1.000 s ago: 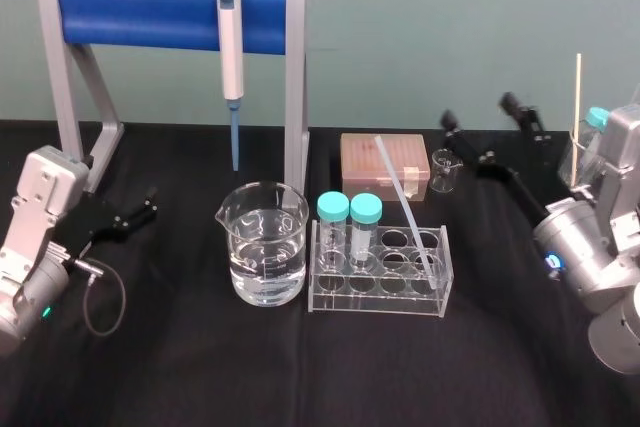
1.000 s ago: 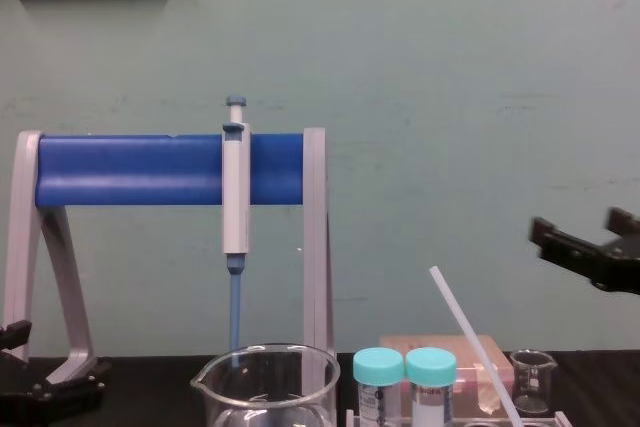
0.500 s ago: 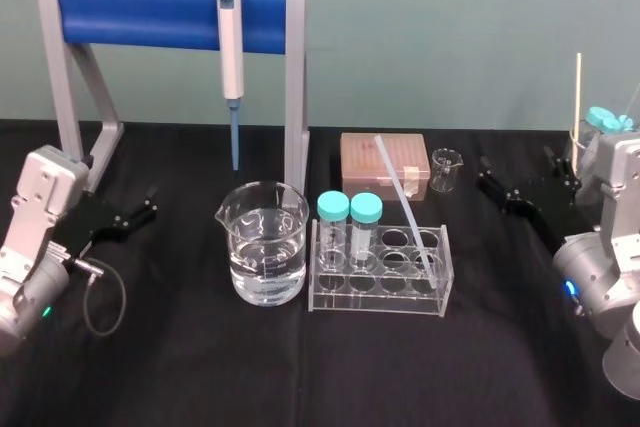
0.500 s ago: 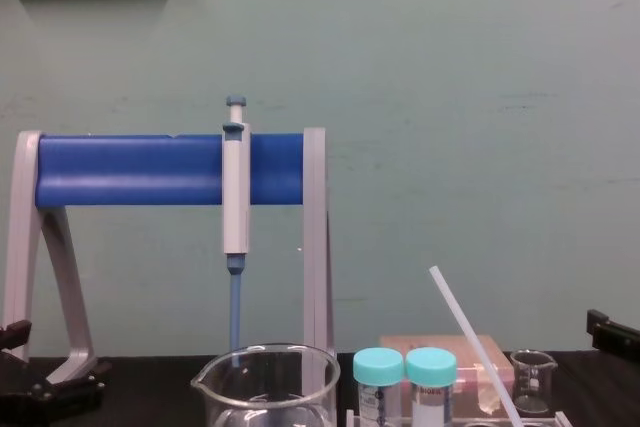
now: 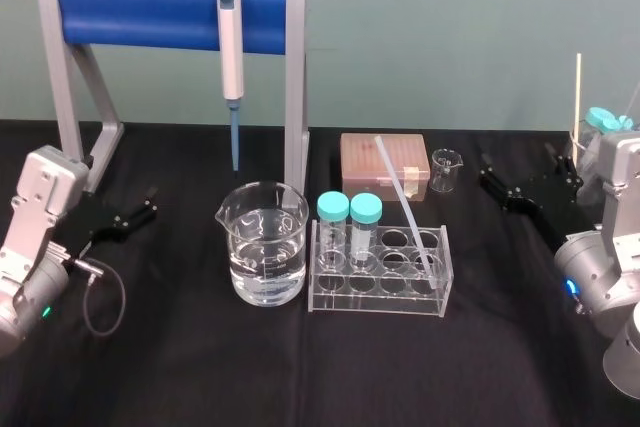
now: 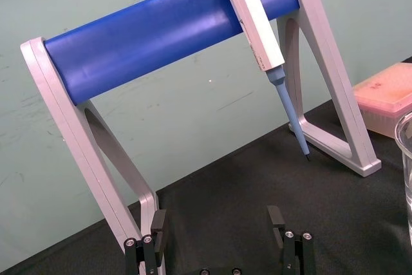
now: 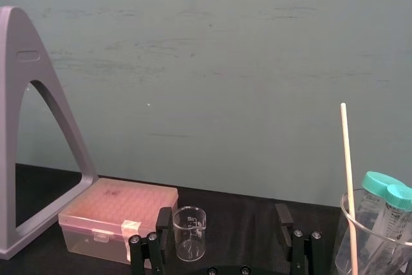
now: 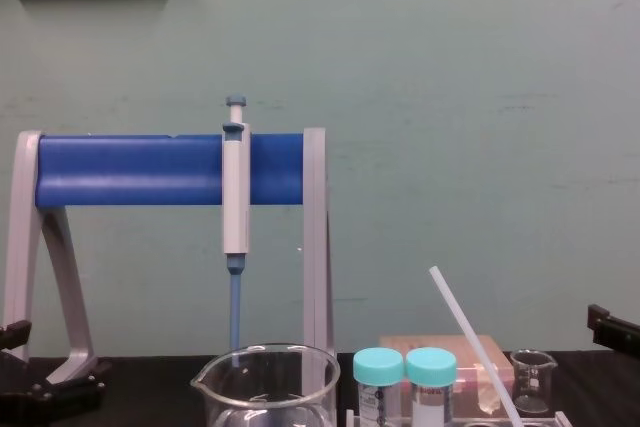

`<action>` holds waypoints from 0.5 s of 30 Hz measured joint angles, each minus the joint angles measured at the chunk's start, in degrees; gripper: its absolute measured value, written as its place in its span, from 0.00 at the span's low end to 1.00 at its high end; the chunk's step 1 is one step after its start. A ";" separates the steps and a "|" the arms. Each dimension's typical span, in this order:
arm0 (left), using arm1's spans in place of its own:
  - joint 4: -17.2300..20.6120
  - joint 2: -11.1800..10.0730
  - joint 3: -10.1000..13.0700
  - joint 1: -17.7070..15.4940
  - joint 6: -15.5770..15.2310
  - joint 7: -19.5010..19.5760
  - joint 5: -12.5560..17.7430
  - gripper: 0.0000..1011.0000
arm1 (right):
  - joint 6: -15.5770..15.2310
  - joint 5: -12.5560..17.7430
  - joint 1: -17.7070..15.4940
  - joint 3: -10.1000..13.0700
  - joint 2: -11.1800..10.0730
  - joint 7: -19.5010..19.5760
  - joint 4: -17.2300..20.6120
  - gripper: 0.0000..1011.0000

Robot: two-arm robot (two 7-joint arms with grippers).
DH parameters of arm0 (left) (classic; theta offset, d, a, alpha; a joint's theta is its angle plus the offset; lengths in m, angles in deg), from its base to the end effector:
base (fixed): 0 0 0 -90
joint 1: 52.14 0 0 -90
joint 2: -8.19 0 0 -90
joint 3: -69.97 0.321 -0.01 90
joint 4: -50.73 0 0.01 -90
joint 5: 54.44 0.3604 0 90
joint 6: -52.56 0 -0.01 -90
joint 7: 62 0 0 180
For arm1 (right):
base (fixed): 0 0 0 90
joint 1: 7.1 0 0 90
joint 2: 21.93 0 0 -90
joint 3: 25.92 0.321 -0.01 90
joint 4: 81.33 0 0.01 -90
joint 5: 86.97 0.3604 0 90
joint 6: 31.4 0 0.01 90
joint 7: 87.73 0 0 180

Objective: Pick up the stirring rod with one hand, then place it down.

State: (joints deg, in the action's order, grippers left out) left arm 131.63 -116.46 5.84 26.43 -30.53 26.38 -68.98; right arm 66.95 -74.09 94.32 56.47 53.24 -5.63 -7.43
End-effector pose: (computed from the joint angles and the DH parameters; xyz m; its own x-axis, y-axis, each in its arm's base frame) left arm 0.4119 0.0867 -0.3372 0.2924 0.8802 0.3739 -0.9552 0.2874 0.0703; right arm 0.4382 -0.0643 -0.3499 0.1946 -0.9791 0.0598 0.9800 0.1967 0.0312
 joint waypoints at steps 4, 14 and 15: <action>0.00 0.00 0.00 0.00 0.00 0.00 0.00 0.99 | 0.05 0.02 0.00 0.00 -0.02 0.02 0.04 0.99; 0.00 0.00 0.00 0.00 0.00 0.00 0.00 0.99 | 0.12 0.07 0.00 0.00 -0.04 0.07 0.09 0.99; 0.00 0.00 0.00 0.00 0.00 0.00 0.00 0.99 | 0.13 0.07 0.00 0.00 -0.04 0.07 0.11 0.99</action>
State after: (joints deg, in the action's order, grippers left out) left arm 131.62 -116.46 5.83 26.43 -30.53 26.38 -68.99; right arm 67.08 -74.02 94.32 56.47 53.20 -5.55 -7.32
